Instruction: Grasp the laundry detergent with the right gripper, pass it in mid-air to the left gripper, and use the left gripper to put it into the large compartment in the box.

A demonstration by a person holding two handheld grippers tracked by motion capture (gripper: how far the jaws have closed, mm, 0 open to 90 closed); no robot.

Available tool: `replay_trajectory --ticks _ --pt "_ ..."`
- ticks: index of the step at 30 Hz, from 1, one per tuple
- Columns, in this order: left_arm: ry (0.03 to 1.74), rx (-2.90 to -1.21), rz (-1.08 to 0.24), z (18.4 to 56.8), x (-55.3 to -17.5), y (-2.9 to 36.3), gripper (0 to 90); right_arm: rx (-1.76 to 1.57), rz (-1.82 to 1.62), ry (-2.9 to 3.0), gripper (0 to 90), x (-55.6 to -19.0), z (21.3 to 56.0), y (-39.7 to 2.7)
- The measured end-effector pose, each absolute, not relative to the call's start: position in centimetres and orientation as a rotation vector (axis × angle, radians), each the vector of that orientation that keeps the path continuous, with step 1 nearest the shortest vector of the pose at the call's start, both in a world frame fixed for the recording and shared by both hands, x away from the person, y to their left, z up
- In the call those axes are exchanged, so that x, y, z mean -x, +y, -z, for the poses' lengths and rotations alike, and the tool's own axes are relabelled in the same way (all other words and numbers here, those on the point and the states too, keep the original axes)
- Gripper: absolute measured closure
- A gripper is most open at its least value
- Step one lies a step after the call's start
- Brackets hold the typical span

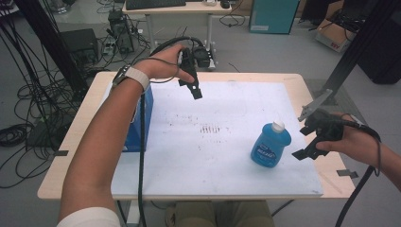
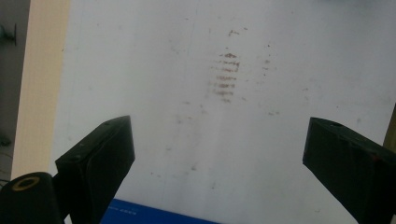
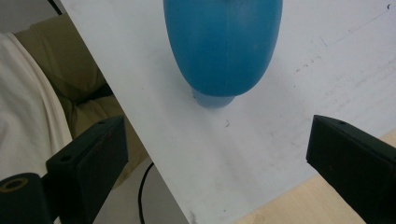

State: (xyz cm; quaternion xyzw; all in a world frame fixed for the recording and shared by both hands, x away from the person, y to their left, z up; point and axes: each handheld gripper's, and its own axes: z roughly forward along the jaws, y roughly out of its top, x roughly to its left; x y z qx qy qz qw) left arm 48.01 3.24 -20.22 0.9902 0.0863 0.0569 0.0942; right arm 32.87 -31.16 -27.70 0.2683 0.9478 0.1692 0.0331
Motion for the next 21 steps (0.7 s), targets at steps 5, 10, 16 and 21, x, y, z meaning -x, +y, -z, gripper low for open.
replay_trajectory --ticks 5,10,16,21 --pt "0.276 -2.922 -0.155 20.33 -47.92 3.17 9.4 -0.811 -0.511 2.925 5.9 -32.88 27.75 -31.15" --pt "0.257 -2.936 -0.156 20.22 -48.04 3.18 9.5 -0.821 -0.514 2.919 5.7 -32.87 27.84 -31.16" --pt "0.286 -2.917 -0.155 20.38 -47.91 3.18 9.5 -0.832 -0.524 2.911 5.5 -32.86 27.97 -31.15" --pt "0.248 -2.945 -0.161 20.23 -48.06 3.18 9.5 -0.824 -0.562 2.900 5.2 -32.87 28.30 -31.25"
